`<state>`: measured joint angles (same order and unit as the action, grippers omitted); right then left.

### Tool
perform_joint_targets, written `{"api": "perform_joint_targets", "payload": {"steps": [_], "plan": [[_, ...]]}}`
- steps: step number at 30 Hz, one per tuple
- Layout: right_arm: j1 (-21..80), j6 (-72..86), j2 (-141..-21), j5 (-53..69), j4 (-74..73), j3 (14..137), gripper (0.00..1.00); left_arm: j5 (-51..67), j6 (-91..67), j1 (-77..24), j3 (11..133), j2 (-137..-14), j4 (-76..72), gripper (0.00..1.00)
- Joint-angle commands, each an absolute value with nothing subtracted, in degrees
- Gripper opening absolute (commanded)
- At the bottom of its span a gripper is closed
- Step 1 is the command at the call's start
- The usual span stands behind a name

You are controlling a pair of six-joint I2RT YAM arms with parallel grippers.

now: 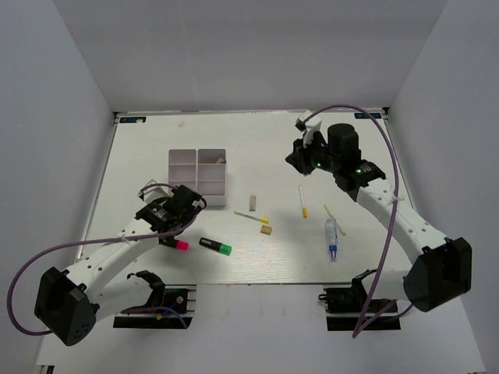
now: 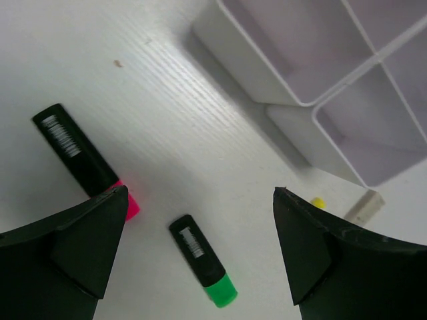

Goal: Sort the stationery into containers
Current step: Pick up the pen from the center of the board.

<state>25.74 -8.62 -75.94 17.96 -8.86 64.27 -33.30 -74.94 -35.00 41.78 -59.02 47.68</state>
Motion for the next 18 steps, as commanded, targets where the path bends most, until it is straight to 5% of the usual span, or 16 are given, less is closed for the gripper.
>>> {"api": "perform_joint_targets", "payload": {"steps": [1, 10, 18], "plan": [[24.8, -4.9, -70.6, 19.3, -4.0, 61.0, 0.23, -38.1, -81.5, -35.2, 44.0, -60.4, 56.8, 0.99], [22.5, -2.7, -65.7, 20.1, -3.3, 58.3, 0.33, -34.7, -92.9, -35.2, 49.6, -72.5, 71.7, 0.99], [19.8, -2.0, -59.6, 22.6, -2.5, 54.4, 0.33, -34.9, -93.5, -34.0, 42.0, -66.3, 62.8, 0.81]]}}
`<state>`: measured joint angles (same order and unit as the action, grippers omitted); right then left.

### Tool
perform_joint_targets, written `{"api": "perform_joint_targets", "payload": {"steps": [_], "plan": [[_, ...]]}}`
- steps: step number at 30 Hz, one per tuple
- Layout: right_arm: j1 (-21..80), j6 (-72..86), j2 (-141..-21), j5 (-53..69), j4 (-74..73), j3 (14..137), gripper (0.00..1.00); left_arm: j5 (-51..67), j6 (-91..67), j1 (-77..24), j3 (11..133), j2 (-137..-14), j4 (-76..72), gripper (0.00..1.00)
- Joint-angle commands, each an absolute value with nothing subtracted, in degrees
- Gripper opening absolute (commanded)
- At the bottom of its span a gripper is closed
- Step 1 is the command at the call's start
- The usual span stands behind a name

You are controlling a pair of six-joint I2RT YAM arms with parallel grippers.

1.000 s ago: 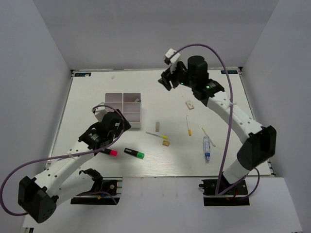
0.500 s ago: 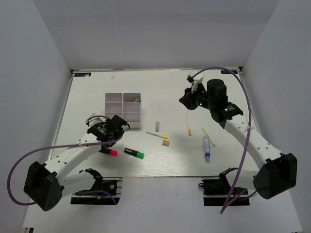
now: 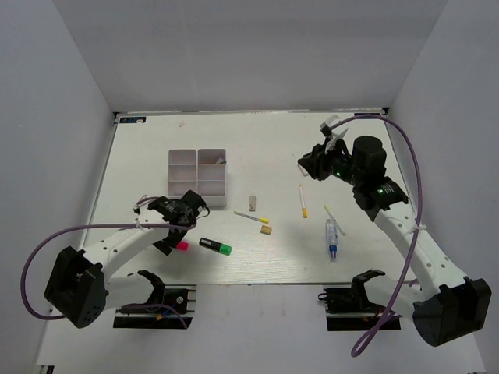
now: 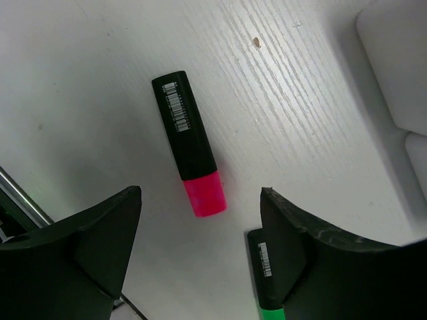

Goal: Sort the stationery into containers
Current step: Pick up the pen from the center of the board.

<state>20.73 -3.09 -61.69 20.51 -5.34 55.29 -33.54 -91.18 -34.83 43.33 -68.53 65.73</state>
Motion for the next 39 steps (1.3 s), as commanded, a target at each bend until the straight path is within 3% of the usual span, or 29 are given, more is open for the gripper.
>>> {"api": "perform_joint_targets", "payload": {"steps": [1, 9, 19, 33, 39], "plan": [[19.7, -1.8, -59.2, 23.4, -2.6, 54.2, 0.33, -34.9, -93.5, -34.0, 42.0, -66.3, 62.8, 0.81], [16.8, -1.1, -56.7, 25.6, -2.5, 52.7, 0.33, -33.8, -93.5, -31.2, 40.6, -69.1, 57.2, 0.71], [14.3, -0.4, -55.6, 28.1, -1.9, 51.6, 0.33, -31.3, -90.2, -25.5, 34.1, -66.8, 51.2, 0.71], [12.4, 1.5, -54.7, 30.3, -0.7, 50.0, 0.33, -24.8, -83.0, -18.3, 31.2, -73.4, 42.9, 0.64], [11.7, 2.3, -54.3, 31.2, -0.7, 49.7, 0.33, -22.9, -80.9, -16.5, 28.7, -73.4, 40.1, 0.53]]}}
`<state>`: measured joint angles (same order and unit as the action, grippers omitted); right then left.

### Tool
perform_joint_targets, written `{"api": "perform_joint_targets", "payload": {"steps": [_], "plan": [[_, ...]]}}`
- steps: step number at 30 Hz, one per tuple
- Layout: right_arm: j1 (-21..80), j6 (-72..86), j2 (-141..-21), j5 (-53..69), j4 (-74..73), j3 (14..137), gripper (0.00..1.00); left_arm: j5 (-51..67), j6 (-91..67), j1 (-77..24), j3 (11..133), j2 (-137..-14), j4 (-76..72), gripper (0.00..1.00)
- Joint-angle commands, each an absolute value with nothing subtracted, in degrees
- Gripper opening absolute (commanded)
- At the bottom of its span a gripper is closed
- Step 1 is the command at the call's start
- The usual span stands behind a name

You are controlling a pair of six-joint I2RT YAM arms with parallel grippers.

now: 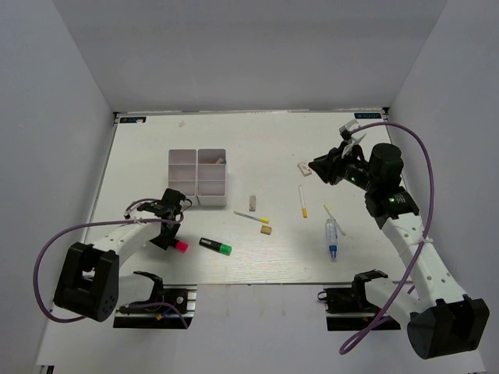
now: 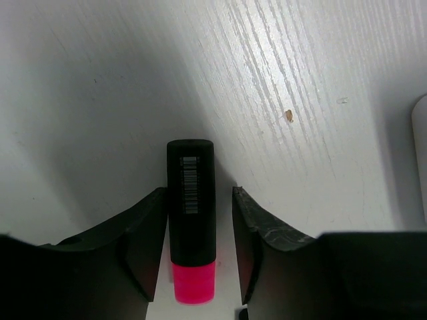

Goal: Sort the stationery into containers
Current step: Pick up the pen from the center of the board.

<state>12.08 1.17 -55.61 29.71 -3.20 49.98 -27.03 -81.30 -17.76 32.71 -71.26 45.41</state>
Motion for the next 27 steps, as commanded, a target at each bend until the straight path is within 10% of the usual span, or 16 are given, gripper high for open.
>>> {"api": "perform_joint_targets", "payload": {"steps": [1, 27], "plan": [[11.5, 2.5, -54.4, 31.4, -0.6, 49.7, 0.33, -22.3, -80.3, -16.5, 28.7, -73.9, 40.1, 0.52], [9.8, 2.5, -54.7, 36.2, -0.8, 49.6, 0.38, -11.3, -48.4, -17.1, 42.3, -48.7, 40.3, 0.07]]}}
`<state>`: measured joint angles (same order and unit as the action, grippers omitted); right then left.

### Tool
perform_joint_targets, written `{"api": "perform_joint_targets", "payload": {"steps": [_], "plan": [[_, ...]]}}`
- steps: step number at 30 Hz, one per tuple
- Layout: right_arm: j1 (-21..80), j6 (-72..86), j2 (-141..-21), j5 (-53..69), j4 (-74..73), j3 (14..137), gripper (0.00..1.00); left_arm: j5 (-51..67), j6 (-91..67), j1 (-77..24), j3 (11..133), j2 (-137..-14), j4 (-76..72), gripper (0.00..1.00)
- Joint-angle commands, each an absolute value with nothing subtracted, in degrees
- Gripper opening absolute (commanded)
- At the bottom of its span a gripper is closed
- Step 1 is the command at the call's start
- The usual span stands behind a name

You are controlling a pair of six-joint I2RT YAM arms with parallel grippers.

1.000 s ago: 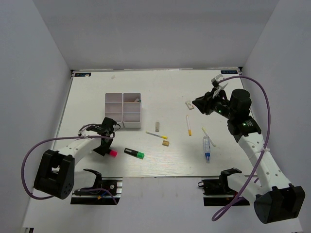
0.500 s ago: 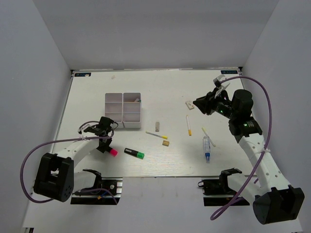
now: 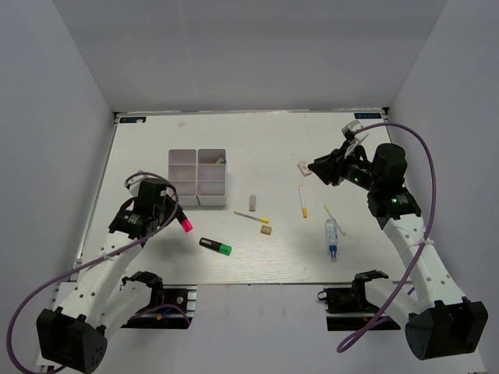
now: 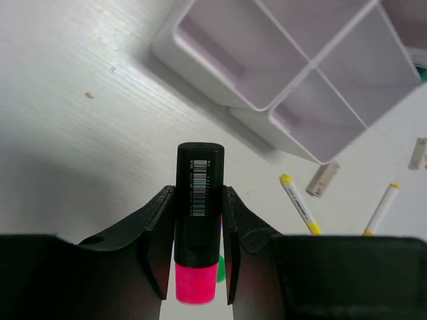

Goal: Sort the stationery into containers
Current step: Pick up the pen from the center of the board, then place the pen in the storage box.

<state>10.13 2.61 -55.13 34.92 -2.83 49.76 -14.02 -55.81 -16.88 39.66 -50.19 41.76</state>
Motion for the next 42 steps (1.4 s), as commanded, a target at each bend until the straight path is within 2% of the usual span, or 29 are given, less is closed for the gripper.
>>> {"api": "perform_joint_targets", "payload": {"steps": [1, 12, 20, 28, 42], "plan": [[9.8, 2.5, -54.7, 36.4, -0.7, 49.6, 0.38, -11.2, -47.5, -17.1, 42.3, -48.7, 39.6, 0.06], [9.8, 1.3, -55.8, 37.5, -0.6, 49.0, 0.38, -10.4, -36.3, -16.4, 48.9, -54.4, 23.3, 0.06], [10.0, -2.1, -56.5, 35.8, -0.6, 48.6, 0.38, -19.3, -35.6, -16.4, 50.9, -61.8, 11.4, 0.06], [10.0, -2.7, -57.1, 35.1, -0.7, 47.8, 0.38, -26.6, -38.1, -16.4, 57.6, -72.6, 5.6, 0.04], [10.3, -3.2, -57.6, 36.9, 1.1, 46.8, 0.38, -40.5, -44.5, -17.5, 54.6, -82.3, -11.9, 0.03]]}}
